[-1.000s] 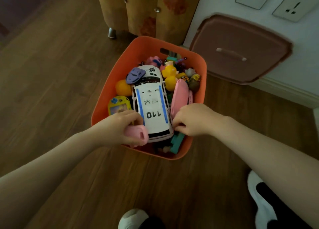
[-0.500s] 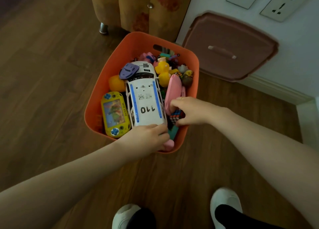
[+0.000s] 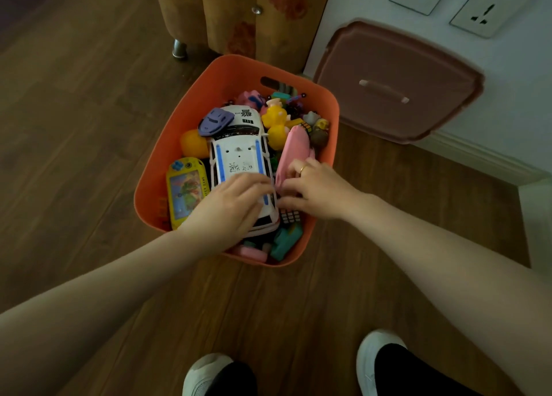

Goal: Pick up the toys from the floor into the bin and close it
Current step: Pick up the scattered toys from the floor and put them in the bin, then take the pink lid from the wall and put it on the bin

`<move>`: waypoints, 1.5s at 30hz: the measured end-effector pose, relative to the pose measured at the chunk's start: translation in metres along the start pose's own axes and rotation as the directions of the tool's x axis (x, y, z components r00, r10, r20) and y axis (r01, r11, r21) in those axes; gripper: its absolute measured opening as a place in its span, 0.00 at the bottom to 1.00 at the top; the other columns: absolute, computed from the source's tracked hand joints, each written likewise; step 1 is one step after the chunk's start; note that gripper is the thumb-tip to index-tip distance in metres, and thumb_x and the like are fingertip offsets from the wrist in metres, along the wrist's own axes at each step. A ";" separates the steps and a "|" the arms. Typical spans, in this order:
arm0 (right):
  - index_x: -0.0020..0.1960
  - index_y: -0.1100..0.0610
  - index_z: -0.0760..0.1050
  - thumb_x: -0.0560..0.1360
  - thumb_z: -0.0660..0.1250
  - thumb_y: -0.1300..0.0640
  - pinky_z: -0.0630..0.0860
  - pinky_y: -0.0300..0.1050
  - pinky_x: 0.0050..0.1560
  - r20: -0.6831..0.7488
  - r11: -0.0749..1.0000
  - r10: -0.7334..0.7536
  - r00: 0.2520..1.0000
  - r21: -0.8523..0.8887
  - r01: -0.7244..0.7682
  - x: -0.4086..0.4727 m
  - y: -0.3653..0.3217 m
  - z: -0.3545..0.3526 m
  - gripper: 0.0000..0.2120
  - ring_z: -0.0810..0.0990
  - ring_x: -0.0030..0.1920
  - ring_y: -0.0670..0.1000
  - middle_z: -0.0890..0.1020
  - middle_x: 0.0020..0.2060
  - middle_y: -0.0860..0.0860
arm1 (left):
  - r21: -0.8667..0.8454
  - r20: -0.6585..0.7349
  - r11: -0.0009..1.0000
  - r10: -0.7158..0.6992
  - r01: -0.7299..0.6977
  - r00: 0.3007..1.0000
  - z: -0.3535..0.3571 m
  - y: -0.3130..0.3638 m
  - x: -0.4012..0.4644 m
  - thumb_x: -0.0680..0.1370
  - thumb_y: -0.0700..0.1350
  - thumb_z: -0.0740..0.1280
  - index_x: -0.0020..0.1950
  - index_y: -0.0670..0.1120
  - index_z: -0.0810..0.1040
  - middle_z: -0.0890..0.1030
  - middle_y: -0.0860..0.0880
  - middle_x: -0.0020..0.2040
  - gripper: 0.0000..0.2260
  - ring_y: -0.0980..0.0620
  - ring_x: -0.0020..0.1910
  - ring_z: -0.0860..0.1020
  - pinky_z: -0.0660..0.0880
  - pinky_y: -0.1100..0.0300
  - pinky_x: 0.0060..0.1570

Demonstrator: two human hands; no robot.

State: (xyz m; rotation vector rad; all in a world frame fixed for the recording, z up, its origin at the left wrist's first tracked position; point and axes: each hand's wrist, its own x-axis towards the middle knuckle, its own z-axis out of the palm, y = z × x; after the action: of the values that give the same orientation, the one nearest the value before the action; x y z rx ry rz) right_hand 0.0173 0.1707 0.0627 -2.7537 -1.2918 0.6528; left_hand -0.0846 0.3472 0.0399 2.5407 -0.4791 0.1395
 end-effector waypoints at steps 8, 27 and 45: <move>0.54 0.58 0.77 0.79 0.58 0.57 0.70 0.47 0.57 -0.455 0.904 0.339 0.823 0.400 -0.151 0.022 0.031 -0.034 0.11 0.72 0.58 0.54 0.75 0.56 0.55 | 0.072 0.123 0.926 -0.377 0.371 0.918 0.007 0.004 0.078 0.81 0.52 0.54 0.67 0.44 0.73 0.70 0.45 0.69 0.19 0.47 0.70 0.62 0.56 0.54 0.69; 0.70 0.57 0.65 0.79 0.58 0.60 0.57 0.52 0.73 -0.406 0.805 0.593 0.696 0.294 -0.515 0.022 0.247 -0.056 0.19 0.55 0.75 0.56 0.61 0.73 0.55 | 0.336 0.330 0.828 -0.549 0.448 0.768 0.079 0.040 0.248 0.74 0.42 0.67 0.73 0.39 0.56 0.63 0.40 0.71 0.32 0.38 0.70 0.62 0.66 0.47 0.67; 0.62 0.60 0.71 0.78 0.60 0.63 0.69 0.53 0.54 -0.573 0.797 0.560 0.599 0.174 -0.578 0.023 0.282 -0.073 0.13 0.70 0.60 0.62 0.71 0.61 0.60 | 0.205 0.736 0.965 -0.040 -0.166 0.676 0.095 0.069 0.263 0.76 0.37 0.59 0.77 0.45 0.46 0.56 0.46 0.76 0.33 0.50 0.76 0.49 0.57 0.56 0.71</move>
State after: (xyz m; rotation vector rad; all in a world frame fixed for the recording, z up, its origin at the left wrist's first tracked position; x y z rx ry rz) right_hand 0.2640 0.0133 0.0643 -2.9876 -0.2650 -0.2802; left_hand 0.1355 0.1606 0.0453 2.7519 -0.9022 -0.9101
